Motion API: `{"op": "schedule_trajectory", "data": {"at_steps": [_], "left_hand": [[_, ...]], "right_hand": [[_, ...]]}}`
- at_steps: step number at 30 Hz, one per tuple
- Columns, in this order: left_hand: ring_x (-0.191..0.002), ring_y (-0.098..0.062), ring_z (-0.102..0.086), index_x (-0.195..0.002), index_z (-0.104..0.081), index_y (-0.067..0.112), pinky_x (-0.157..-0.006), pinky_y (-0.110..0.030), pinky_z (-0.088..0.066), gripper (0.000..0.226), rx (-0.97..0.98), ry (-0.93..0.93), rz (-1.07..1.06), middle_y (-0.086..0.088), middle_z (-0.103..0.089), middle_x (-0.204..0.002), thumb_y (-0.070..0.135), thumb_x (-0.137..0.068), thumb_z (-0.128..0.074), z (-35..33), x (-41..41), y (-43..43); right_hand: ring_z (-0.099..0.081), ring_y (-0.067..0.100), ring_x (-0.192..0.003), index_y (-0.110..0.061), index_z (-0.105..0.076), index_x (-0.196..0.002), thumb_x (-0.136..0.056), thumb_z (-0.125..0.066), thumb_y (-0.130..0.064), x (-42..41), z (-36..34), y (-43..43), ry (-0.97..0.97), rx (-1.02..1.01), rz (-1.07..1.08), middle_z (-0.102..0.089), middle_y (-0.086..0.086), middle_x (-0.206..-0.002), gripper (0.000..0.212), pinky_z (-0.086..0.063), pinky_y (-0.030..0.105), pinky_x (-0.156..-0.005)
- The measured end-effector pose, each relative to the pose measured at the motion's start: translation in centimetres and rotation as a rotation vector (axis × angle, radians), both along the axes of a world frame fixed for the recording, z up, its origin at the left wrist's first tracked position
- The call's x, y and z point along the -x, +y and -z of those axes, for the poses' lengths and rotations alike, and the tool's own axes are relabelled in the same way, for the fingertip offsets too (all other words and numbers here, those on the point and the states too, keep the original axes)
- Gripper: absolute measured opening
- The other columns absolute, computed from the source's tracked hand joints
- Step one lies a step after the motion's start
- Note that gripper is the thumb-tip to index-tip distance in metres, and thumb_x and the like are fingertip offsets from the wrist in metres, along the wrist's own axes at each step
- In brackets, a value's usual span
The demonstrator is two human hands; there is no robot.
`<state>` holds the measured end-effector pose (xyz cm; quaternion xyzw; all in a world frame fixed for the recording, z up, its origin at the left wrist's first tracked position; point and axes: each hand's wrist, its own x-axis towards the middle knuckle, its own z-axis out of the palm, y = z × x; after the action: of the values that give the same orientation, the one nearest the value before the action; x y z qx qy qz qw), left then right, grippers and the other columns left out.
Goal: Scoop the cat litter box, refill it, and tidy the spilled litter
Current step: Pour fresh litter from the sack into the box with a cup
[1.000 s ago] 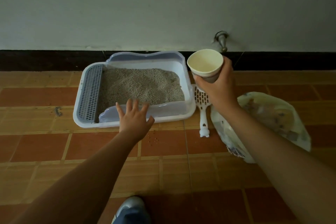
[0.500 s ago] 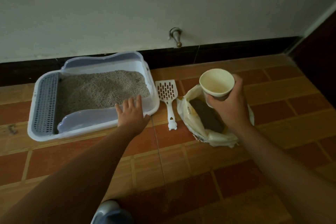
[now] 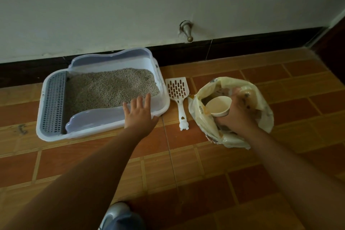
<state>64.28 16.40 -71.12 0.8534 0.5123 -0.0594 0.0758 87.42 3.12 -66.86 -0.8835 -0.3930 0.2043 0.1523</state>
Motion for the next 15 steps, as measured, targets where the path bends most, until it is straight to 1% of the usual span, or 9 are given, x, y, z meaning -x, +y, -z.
{"op": "schedule_trajectory", "data": {"at_steps": [2,3,6,7,9,10,12,13,15], "left_hand": [[-0.143,-0.03,-0.011,-0.15,0.005,0.018,-0.115,-0.054,-0.003,0.083,-0.001,-0.017,0.001,-0.011,-0.015,-0.154,0.05,-0.091,-0.044,0.1,0.1,0.0],[-0.143,-0.03,-0.01,-0.15,0.005,0.019,-0.115,-0.055,-0.003,0.083,-0.002,-0.025,0.002,-0.011,-0.014,-0.154,0.049,-0.091,-0.044,0.1,0.1,0.0],[-0.143,-0.029,-0.009,-0.15,0.006,0.019,-0.114,-0.054,-0.001,0.083,-0.003,-0.031,0.003,-0.01,-0.013,-0.155,0.049,-0.091,-0.044,0.1,0.0,-0.1],[-0.144,-0.029,-0.008,-0.15,0.007,0.019,-0.114,-0.054,-0.001,0.082,0.0,-0.028,0.003,-0.01,-0.012,-0.155,0.049,-0.091,-0.043,0.1,0.1,-0.1],[-0.144,-0.029,-0.007,-0.149,0.008,0.019,-0.114,-0.054,0.0,0.082,0.01,-0.023,0.006,-0.01,-0.011,-0.155,0.048,-0.092,-0.042,0.0,0.2,-0.1],[-0.144,-0.029,-0.007,-0.149,0.009,0.019,-0.114,-0.054,0.0,0.082,0.014,-0.024,0.008,-0.01,-0.011,-0.155,0.048,-0.092,-0.042,0.0,0.2,-0.1],[-0.144,-0.029,-0.008,-0.15,0.009,0.019,-0.114,-0.054,0.0,0.082,0.017,-0.026,0.01,-0.009,-0.011,-0.155,0.048,-0.092,-0.043,0.0,0.2,0.0],[-0.144,-0.029,-0.008,-0.149,0.009,0.02,-0.114,-0.054,0.0,0.082,0.017,-0.025,0.01,-0.009,-0.011,-0.155,0.048,-0.092,-0.043,0.0,0.2,0.0],[-0.143,-0.029,-0.009,-0.149,0.009,0.02,-0.114,-0.054,0.0,0.083,0.015,-0.025,0.014,-0.009,-0.012,-0.155,0.048,-0.092,-0.043,0.1,0.2,0.1]], "right_hand": [[-0.017,0.035,-0.139,-0.019,0.009,-0.147,-0.066,-0.079,-0.044,-0.2,0.4,0.4,-0.011,0.014,0.001,-0.013,0.012,-0.153,0.122,-0.021,0.056,-0.11],[-0.018,0.036,-0.139,-0.022,0.011,-0.145,-0.064,-0.079,-0.046,-0.3,0.7,0.5,-0.014,0.023,-0.001,-0.013,0.012,-0.153,0.124,-0.021,0.058,-0.109],[-0.023,0.039,-0.136,-0.04,0.015,-0.137,-0.056,-0.078,-0.056,-0.4,1.5,0.9,-0.045,0.019,-0.003,-0.019,0.013,-0.15,0.124,-0.025,0.063,-0.104],[-0.024,0.039,-0.136,-0.043,0.017,-0.135,-0.053,-0.076,-0.06,-0.5,1.8,1.0,-0.043,0.032,0.007,-0.019,0.014,-0.15,0.125,-0.026,0.064,-0.104],[-0.026,0.039,-0.135,-0.042,0.018,-0.135,-0.047,-0.07,-0.069,-0.9,2.7,1.1,-0.043,0.065,-0.002,-0.022,0.014,-0.15,0.128,-0.027,0.063,-0.104],[-0.028,0.039,-0.134,-0.036,0.013,-0.138,-0.046,-0.067,-0.071,-1.2,3.1,1.1,-0.052,0.089,-0.004,-0.025,0.014,-0.149,0.128,-0.028,0.063,-0.104],[-0.03,0.039,-0.132,-0.024,-0.005,-0.141,-0.049,-0.067,-0.066,-2.2,4.4,1.2,-0.089,0.144,-0.021,-0.026,0.013,-0.147,0.119,-0.028,0.062,-0.104],[-0.031,0.039,-0.132,-0.019,-0.013,-0.139,-0.054,-0.07,-0.059,-1.8,3.7,1.2,-0.095,0.178,-0.032,-0.025,0.013,-0.148,0.11,-0.028,0.061,-0.104],[-0.036,0.037,-0.128,-0.015,-0.032,-0.134,-0.069,-0.072,-0.041,-0.7,1.8,1.1,-0.061,0.187,-0.058,-0.031,0.016,-0.144,0.08,-0.033,0.053,-0.105]]}}
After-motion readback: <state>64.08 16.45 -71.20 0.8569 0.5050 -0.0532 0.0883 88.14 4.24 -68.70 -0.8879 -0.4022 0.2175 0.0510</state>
